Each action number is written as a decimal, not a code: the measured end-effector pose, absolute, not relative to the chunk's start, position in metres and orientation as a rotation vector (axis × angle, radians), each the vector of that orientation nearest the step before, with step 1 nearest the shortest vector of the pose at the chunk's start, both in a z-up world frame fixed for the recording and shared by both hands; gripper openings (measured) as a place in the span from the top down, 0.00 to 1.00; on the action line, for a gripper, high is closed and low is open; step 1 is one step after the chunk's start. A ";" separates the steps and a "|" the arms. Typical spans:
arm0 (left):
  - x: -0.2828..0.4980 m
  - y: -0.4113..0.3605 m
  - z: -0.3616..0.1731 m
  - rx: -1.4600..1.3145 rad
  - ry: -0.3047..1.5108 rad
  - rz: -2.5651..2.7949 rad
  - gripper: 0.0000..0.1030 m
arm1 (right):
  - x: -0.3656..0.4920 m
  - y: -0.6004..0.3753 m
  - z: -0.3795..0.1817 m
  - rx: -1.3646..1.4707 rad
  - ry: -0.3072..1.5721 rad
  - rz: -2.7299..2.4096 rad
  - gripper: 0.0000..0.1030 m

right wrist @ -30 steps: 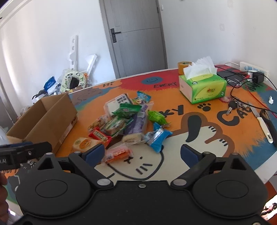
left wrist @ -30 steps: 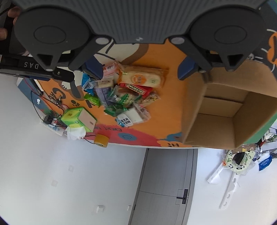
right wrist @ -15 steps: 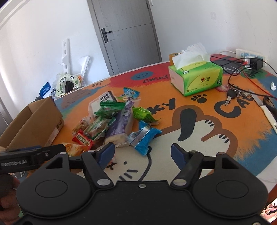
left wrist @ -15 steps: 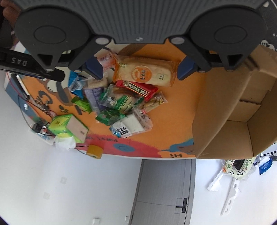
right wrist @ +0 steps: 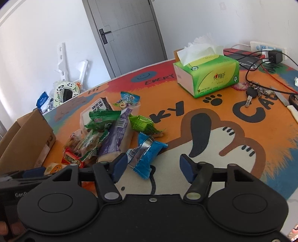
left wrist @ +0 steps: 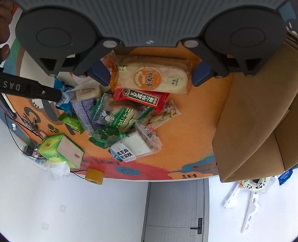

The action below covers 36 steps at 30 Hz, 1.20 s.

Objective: Organize snacks
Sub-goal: 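Grasp the bread cake with the left tool while the right tool grasps the blue snack, then carry both snacks into the cardboard box and open both tools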

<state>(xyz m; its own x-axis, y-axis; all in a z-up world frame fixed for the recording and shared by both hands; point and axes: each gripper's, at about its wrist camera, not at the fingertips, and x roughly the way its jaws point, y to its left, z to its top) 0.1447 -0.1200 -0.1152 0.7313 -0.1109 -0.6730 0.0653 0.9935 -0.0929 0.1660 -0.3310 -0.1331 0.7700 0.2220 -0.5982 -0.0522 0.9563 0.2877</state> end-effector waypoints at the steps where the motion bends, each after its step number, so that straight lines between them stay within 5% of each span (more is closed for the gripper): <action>1: 0.146 -0.121 -0.116 -0.060 0.747 -0.093 0.09 | 0.168 -0.331 -0.133 0.266 0.674 0.151 0.41; 10: 0.144 -0.124 -0.120 -0.036 0.745 -0.097 0.10 | 0.182 -0.319 -0.136 0.276 0.677 0.135 0.42; 13: 0.142 -0.123 -0.121 -0.050 0.737 -0.094 0.16 | 0.180 -0.314 -0.139 0.245 0.692 0.138 0.60; 18: 0.140 -0.119 -0.117 -0.081 0.730 -0.099 0.23 | 0.167 -0.313 -0.138 0.231 0.699 0.155 0.66; 36: 0.106 -0.109 -0.049 -0.125 0.567 -0.122 0.23 | 0.127 -0.298 -0.086 0.235 0.568 0.226 0.67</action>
<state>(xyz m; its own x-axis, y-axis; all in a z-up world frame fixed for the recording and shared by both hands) 0.1059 -0.1095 -0.0491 0.8370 -0.1494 -0.5265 0.0805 0.9852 -0.1515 0.1267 -0.2985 -0.0864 0.8198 0.2747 -0.5024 -0.1462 0.9487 0.2802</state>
